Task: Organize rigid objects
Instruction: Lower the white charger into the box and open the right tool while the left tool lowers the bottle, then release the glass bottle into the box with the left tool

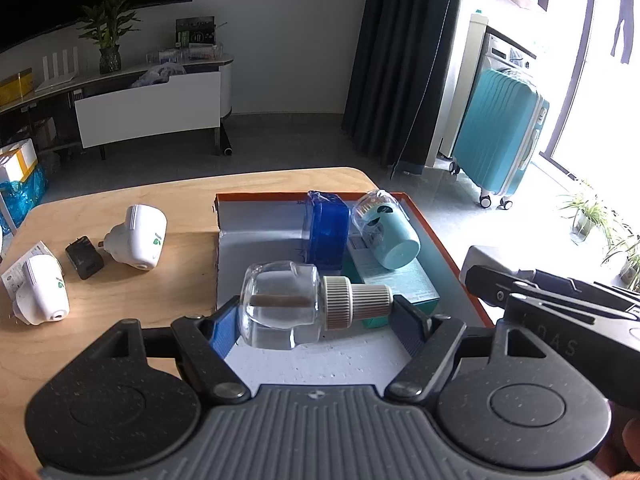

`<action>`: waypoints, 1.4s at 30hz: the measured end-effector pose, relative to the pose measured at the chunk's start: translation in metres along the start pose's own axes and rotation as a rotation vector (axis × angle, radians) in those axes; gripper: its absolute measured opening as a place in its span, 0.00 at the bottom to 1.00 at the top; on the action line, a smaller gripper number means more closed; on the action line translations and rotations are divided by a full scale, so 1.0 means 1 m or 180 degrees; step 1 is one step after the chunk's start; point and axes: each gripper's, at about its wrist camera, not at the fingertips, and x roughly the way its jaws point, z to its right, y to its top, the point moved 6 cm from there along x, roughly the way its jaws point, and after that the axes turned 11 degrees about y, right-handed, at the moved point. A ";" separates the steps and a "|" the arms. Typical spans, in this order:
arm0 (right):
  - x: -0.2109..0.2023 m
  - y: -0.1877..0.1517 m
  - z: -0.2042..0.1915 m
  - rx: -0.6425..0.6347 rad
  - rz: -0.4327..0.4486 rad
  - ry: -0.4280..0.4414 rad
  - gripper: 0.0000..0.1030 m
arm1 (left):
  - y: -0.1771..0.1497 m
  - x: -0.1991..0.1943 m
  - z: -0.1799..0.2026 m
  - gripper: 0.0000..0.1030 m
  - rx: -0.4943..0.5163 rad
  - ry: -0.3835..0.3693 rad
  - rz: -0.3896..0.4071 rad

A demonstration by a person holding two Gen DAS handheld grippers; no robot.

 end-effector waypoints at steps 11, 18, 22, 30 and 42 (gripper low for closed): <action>0.024 0.005 0.007 0.0002 -0.0087 -0.0021 0.50 | 0.000 0.015 0.002 0.76 0.0004 -0.0013 -0.0095; 0.034 0.009 0.012 0.0016 -0.0076 0.0003 0.57 | -0.001 0.023 0.002 0.76 0.0002 -0.0025 -0.0155; 0.030 0.011 0.015 0.0064 -0.0026 -0.0049 0.56 | -0.002 0.025 0.004 0.76 0.0008 -0.0042 -0.0177; 0.019 0.016 0.017 0.0102 0.0078 -0.0100 0.57 | -0.003 0.025 0.011 0.76 -0.0060 -0.0310 -0.0248; 0.008 0.020 0.006 0.0047 0.0130 -0.0052 0.58 | 0.006 0.010 -0.005 0.82 -0.0123 -0.0175 -0.0081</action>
